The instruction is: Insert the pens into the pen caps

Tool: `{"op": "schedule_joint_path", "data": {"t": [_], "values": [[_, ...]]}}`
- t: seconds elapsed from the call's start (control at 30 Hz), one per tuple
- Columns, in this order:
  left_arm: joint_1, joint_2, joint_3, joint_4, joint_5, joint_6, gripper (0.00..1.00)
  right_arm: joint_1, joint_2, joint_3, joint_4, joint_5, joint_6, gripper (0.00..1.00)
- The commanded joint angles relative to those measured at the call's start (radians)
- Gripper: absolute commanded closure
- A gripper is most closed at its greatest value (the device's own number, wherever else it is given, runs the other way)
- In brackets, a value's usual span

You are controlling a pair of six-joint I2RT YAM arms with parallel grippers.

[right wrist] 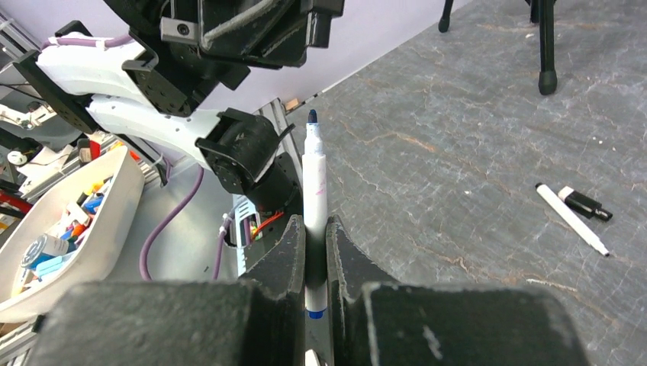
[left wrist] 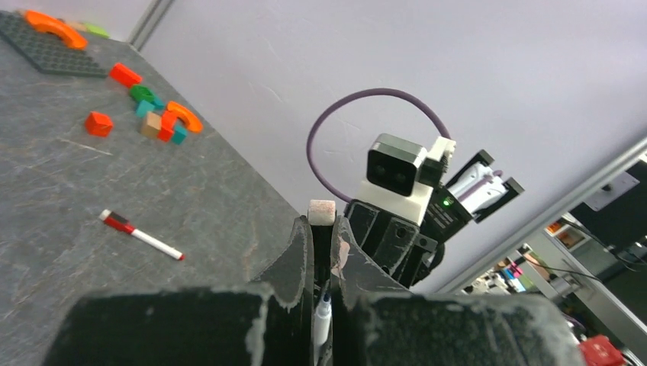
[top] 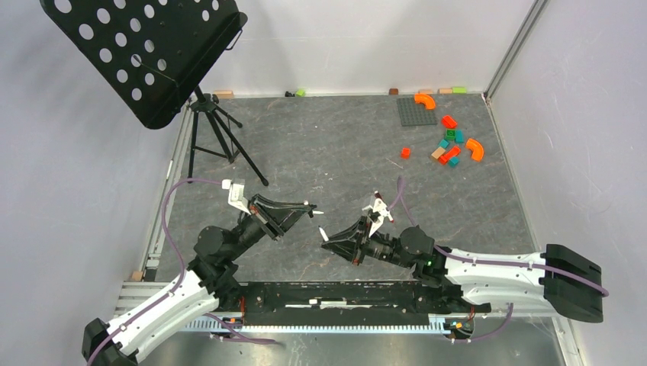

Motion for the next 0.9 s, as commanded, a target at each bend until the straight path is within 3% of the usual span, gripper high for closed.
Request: {"op": "schedule_joint_path", "data": {"t": [0.0,0.23,0.87], "values": [[-0.003,0.011,-0.011,0.174,0.073,-0.048,0.98,0.008,0.006,0.065,0.065,0.002,-0.036,1.00],[-0.003,0.053,-0.030,0.270,0.121,-0.067,0.98,0.011,0.004,0.080,0.049,0.006,-0.048,1.00],[-0.002,0.060,-0.044,0.276,0.115,-0.061,0.98,0.024,0.007,0.099,0.016,0.023,-0.060,1.00]]}}
